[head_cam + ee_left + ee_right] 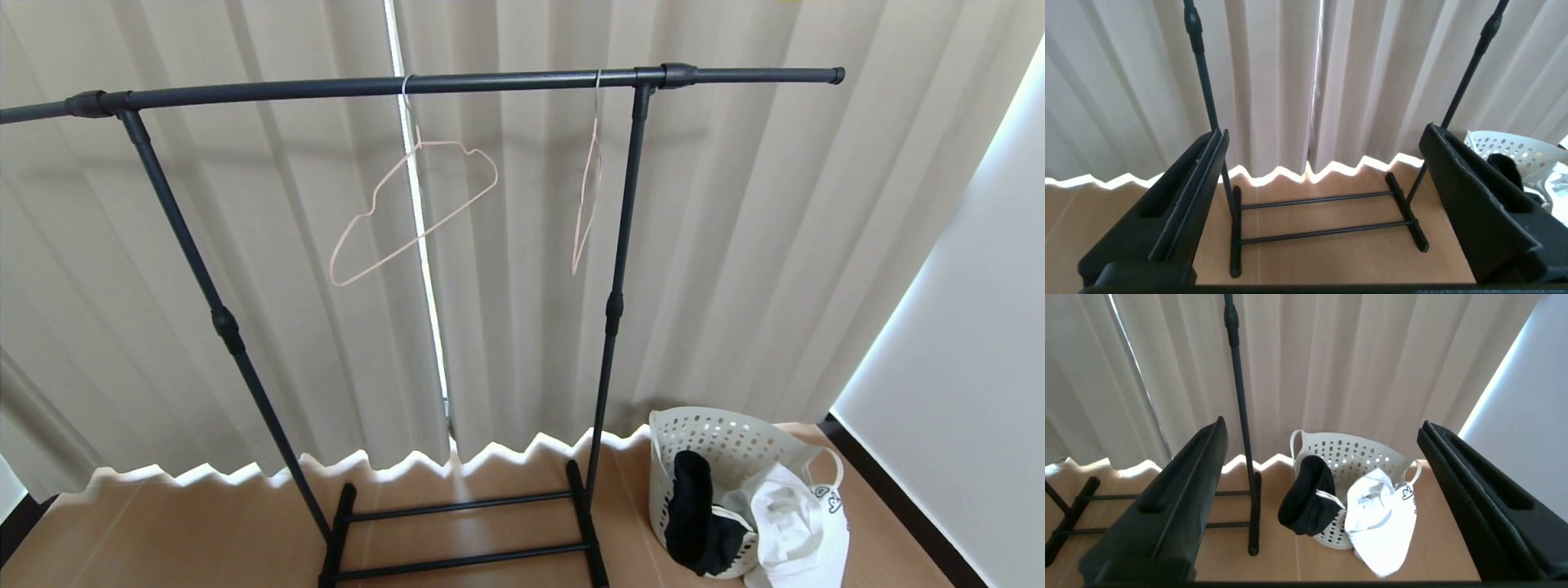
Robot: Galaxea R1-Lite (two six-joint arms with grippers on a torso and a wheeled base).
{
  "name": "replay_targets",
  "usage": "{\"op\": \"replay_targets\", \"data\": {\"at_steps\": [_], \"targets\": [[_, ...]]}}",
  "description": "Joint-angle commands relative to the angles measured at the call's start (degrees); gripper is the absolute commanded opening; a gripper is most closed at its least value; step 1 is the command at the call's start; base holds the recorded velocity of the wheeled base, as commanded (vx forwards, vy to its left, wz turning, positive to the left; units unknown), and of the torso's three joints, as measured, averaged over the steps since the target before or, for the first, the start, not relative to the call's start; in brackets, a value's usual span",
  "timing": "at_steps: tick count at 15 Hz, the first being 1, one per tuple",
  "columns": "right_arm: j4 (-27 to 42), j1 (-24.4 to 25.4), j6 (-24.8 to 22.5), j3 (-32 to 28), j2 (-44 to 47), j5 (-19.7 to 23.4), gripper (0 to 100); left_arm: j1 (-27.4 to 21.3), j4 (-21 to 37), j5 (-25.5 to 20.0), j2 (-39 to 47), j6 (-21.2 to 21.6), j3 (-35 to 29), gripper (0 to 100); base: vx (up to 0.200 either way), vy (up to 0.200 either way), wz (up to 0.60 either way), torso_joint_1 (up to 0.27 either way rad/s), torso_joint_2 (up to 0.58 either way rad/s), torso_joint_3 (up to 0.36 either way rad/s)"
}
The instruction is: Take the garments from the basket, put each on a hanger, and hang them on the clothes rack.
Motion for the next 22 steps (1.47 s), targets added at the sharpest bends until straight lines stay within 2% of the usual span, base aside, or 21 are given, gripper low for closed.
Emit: {"op": "replay_targets", "data": {"at_steps": [1,13,22], "targets": [[0.0,0.0,0.0,0.0,0.0,0.0,100,0.0,0.0,0.0,0.0,0.0,0.0,100,0.0,0.0,0.0,-0.203,0.51,0.325],[0.0,0.0,0.0,0.0,0.0,0.0,100,0.0,0.0,0.0,0.0,-0.1,0.0,100,0.0,0.0,0.0,-0.161,0.49,0.332],[0.0,0.0,0.1,0.0,0.0,0.0,100,0.1,0.0,0.0,0.0,-0.2,0.0,100,0.0,0.0,0.0,-0.054,0.41,0.352]]}}
